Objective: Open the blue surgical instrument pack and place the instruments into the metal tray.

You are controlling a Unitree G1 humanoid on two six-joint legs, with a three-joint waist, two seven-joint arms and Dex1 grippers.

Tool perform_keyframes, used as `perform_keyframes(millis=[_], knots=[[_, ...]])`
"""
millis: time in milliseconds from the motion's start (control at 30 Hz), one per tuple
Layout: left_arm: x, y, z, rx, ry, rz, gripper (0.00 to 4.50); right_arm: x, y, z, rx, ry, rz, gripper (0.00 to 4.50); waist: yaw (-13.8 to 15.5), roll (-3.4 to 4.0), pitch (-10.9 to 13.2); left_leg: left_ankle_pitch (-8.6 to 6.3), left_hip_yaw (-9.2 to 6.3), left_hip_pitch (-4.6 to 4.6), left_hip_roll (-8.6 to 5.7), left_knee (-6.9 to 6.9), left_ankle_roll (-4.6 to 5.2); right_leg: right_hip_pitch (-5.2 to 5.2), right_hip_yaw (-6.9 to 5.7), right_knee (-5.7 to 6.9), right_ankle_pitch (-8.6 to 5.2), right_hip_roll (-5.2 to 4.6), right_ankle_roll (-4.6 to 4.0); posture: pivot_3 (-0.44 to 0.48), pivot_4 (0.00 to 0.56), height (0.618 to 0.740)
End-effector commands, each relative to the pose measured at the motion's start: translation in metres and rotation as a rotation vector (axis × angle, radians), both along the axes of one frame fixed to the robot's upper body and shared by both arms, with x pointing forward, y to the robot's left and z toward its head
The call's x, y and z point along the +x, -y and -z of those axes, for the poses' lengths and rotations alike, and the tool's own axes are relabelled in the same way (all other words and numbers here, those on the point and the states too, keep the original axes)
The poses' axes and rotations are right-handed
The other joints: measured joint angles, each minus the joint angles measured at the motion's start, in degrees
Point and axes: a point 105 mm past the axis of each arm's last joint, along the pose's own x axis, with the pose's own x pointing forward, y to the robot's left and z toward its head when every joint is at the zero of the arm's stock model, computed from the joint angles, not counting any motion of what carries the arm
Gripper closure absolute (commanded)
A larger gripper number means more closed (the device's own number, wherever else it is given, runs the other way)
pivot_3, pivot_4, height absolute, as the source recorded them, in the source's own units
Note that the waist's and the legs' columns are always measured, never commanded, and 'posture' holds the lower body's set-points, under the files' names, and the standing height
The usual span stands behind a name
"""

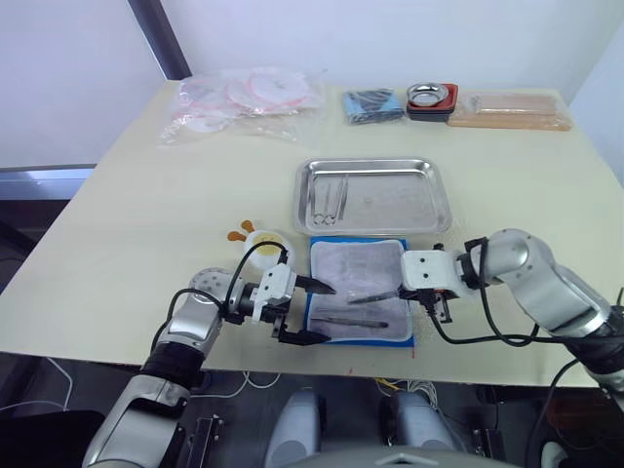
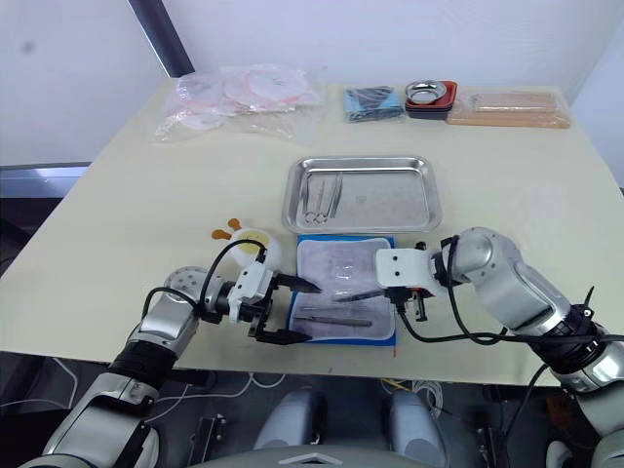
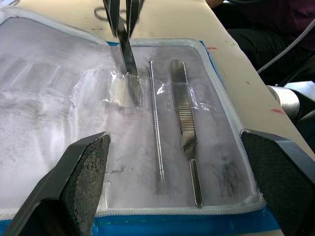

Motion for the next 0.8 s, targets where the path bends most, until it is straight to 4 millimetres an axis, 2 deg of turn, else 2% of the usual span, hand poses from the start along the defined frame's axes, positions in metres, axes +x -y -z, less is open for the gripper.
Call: perform_keyframes(millis=[33,367,467,633,800], knots=[[-0.007,-0.003,0.028,0.083,-0.106,-0.035,0.0,-0.001,0.005,-0.016,0.003,0.053,-0.021,4.43,0.0,0.01,0.0,0.0,0.0,0.0,0.0,0.0,0.0,0.0,0.0,0.0,0.0,0.0,0.0,0.0,0.15,0.74],[-0.006,0.0,0.029,0.076,-0.107,-0.033,0.0,0.006,0.042,-0.04,-0.026,0.11,0.052,4.43,0.2,0.03,0.0,-0.01,0.02,-0.02,-0.01,0.0,0.01,0.0,0.01,-0.01,-0.07,-0.03,0.11,0.0,0.15,0.74],[-0.006,0.001,0.03,0.074,-0.108,-0.032,0.0,0.011,0.046,-0.049,0.043,0.112,0.107,4.43,0.2,0.03,0.0,-0.01,0.02,-0.02,-0.01,0.0,0.02,0.0,0.01,-0.02,-0.07,-0.03,0.12,0.0,0.15,0.74],[-0.005,0.002,0.03,0.072,-0.107,-0.034,0.0,0.028,0.036,-0.064,0.237,0.119,0.22,4.43,0.2,0.02,0.0,-0.01,0.03,-0.01,-0.02,-0.01,0.02,0.0,0.02,-0.01,-0.03,-0.03,0.05,0.0,0.15,0.74],[-0.006,0.003,0.03,0.068,-0.107,-0.036,0.0,0.044,0.018,-0.068,0.387,0.1,0.303,4.43,0.2,0.03,0.0,-0.02,0.02,-0.02,-0.02,0.0,0.03,0.0,0.02,-0.01,0.03,-0.03,-0.05,0.0,0.15,0.74]])
